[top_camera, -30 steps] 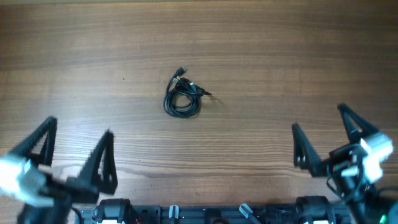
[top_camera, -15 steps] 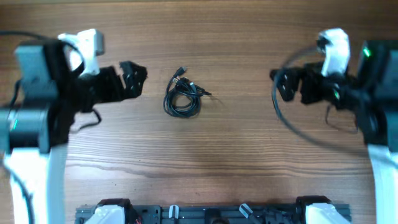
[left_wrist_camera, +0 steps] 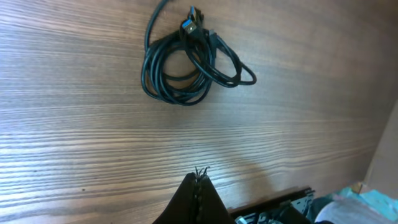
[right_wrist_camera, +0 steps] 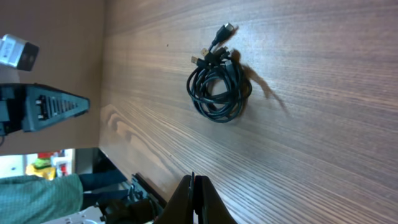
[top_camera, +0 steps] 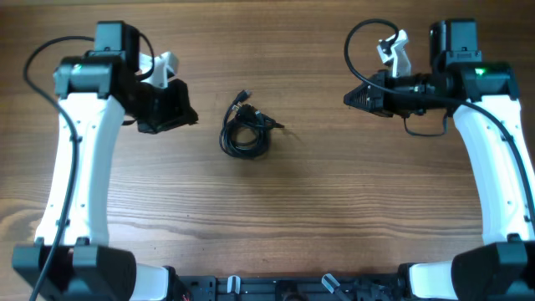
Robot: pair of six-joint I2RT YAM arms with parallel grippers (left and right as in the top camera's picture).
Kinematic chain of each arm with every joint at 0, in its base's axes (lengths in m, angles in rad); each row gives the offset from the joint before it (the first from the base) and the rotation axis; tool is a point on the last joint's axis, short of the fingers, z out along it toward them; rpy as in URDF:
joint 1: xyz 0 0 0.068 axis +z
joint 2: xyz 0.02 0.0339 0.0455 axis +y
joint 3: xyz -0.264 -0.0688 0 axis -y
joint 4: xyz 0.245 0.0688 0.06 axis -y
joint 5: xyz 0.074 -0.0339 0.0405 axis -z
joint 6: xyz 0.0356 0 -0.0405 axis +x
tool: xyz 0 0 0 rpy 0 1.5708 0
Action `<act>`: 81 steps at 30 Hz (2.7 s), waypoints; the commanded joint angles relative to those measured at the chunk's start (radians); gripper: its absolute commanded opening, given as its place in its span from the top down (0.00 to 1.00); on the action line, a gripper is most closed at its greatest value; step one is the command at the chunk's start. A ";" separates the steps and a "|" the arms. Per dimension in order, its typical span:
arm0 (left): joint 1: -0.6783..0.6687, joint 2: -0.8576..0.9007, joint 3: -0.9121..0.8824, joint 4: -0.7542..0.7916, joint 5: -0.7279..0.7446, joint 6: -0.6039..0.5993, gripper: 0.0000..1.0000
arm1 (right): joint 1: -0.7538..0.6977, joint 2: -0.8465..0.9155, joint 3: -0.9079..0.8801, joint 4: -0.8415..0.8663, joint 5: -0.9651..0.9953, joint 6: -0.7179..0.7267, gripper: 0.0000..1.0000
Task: Untangle cables
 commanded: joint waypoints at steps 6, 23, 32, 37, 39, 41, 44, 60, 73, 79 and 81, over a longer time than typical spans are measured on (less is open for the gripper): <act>-0.102 0.042 -0.043 0.068 0.023 0.009 0.96 | 0.086 0.040 -0.048 0.023 -0.034 0.010 0.59; -0.222 0.053 -0.043 0.098 -0.115 -0.037 0.14 | 0.386 0.049 -0.079 0.212 0.389 0.444 0.12; -0.222 0.058 -0.043 0.119 -0.265 -0.229 0.08 | 0.445 0.064 -0.159 0.352 0.482 0.550 0.16; -0.221 0.058 -0.044 0.128 -0.372 -0.320 0.06 | 0.445 0.124 -0.211 0.433 0.480 0.608 0.17; -0.221 0.059 -0.045 0.132 -0.402 -0.341 0.05 | 0.445 0.151 -0.226 0.469 0.465 0.609 0.17; -0.221 0.060 -0.055 0.155 -0.404 -0.348 0.05 | 0.445 0.185 -0.240 0.500 0.439 0.610 0.17; -0.222 0.062 -0.095 0.211 -0.404 -0.387 0.04 | 0.445 0.244 -0.244 0.521 0.404 0.609 0.17; -0.222 0.066 -0.319 0.406 -0.307 -0.390 0.00 | 0.463 0.517 -0.248 0.482 0.245 0.594 0.17; -0.210 0.098 -0.338 0.430 -0.337 -0.389 0.29 | 0.434 0.479 -0.207 0.433 0.135 0.488 0.96; -0.202 0.103 -0.338 0.430 -0.337 -0.389 0.36 | 0.422 0.406 -0.187 0.406 0.135 0.466 0.96; -0.201 0.103 -0.338 0.430 -0.342 -0.389 0.36 | 0.422 0.391 -0.187 0.402 0.135 0.447 0.96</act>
